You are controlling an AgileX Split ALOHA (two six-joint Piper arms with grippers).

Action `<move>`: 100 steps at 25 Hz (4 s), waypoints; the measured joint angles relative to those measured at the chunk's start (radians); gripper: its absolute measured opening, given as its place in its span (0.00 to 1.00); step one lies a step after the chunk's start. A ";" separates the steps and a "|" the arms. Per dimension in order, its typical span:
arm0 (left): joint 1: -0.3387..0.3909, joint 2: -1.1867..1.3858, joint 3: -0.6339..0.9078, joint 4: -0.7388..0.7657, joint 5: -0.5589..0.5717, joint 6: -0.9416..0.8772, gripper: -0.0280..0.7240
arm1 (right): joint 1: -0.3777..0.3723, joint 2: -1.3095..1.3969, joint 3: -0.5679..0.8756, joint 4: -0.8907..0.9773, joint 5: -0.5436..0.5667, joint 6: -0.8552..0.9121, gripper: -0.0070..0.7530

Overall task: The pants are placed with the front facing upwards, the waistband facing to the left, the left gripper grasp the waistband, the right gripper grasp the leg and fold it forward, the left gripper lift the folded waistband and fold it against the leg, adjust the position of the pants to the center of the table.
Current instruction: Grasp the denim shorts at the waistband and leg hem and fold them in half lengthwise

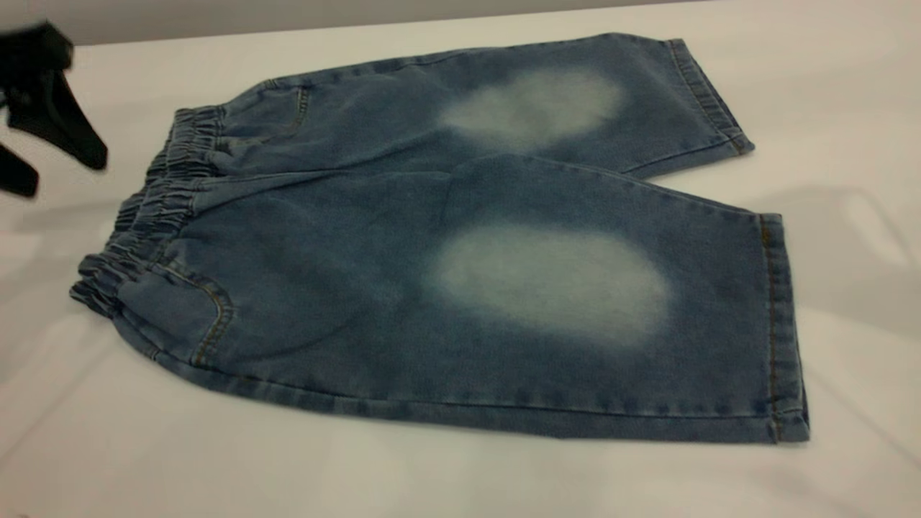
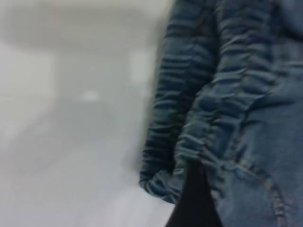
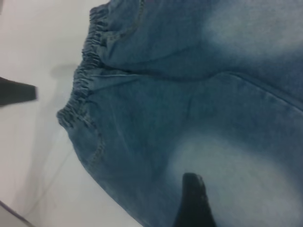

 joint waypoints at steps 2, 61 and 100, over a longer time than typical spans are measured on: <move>0.000 0.043 0.000 -0.001 0.001 0.016 0.69 | 0.000 0.001 0.000 0.002 0.000 -0.003 0.59; 0.086 0.257 -0.002 -0.391 0.023 0.415 0.16 | 0.000 0.001 0.003 0.013 0.035 0.004 0.59; 0.086 0.207 -0.003 -0.386 0.044 0.418 0.16 | 0.000 0.451 0.286 -0.031 -0.160 -0.024 0.59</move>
